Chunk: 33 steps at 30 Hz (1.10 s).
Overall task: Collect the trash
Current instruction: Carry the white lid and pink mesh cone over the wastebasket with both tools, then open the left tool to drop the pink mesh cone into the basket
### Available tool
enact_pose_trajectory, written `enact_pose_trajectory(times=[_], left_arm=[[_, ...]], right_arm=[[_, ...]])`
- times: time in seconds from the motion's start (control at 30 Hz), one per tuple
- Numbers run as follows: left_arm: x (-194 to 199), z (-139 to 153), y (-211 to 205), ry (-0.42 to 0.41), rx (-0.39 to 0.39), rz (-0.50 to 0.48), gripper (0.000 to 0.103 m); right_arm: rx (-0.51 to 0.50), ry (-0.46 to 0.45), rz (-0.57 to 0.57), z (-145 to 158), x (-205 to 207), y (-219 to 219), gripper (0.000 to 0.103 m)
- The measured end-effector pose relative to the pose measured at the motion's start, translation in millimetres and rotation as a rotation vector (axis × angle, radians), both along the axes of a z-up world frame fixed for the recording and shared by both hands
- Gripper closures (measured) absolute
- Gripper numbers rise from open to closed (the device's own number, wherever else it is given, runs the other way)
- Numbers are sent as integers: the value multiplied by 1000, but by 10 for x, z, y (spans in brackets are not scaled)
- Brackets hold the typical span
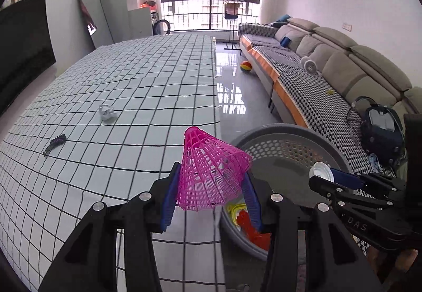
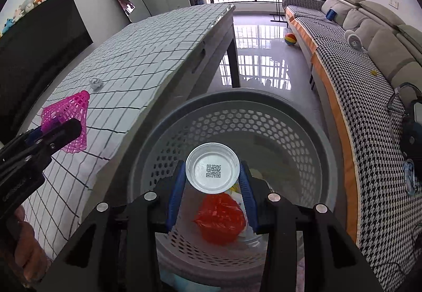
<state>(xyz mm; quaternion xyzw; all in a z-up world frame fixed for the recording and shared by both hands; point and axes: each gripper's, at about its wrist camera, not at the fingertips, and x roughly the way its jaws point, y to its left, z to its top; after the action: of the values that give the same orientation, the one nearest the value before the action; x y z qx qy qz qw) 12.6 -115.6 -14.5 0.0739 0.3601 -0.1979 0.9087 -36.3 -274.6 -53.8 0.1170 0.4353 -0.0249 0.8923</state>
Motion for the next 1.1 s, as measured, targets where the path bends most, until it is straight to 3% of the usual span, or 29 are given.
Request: enact_pose_trajectory(times=[0.4,0.8,1.0,1.1], left_arm=[[-42,-332,-510,105,33,-69,59],[-30,-419,-649,111,72,-72,51],[-36,-403,-641,99,73,-65,43],[-18,-399,-614,105,69,-60,39]], right_arm=[[13,29,-48,-241,-110,-397,64],[20,35,-47,-330,-146,-501,63],[13,11,-61,-280,-174,-518,48],[17,11,-64,-278,-175,-525,48]])
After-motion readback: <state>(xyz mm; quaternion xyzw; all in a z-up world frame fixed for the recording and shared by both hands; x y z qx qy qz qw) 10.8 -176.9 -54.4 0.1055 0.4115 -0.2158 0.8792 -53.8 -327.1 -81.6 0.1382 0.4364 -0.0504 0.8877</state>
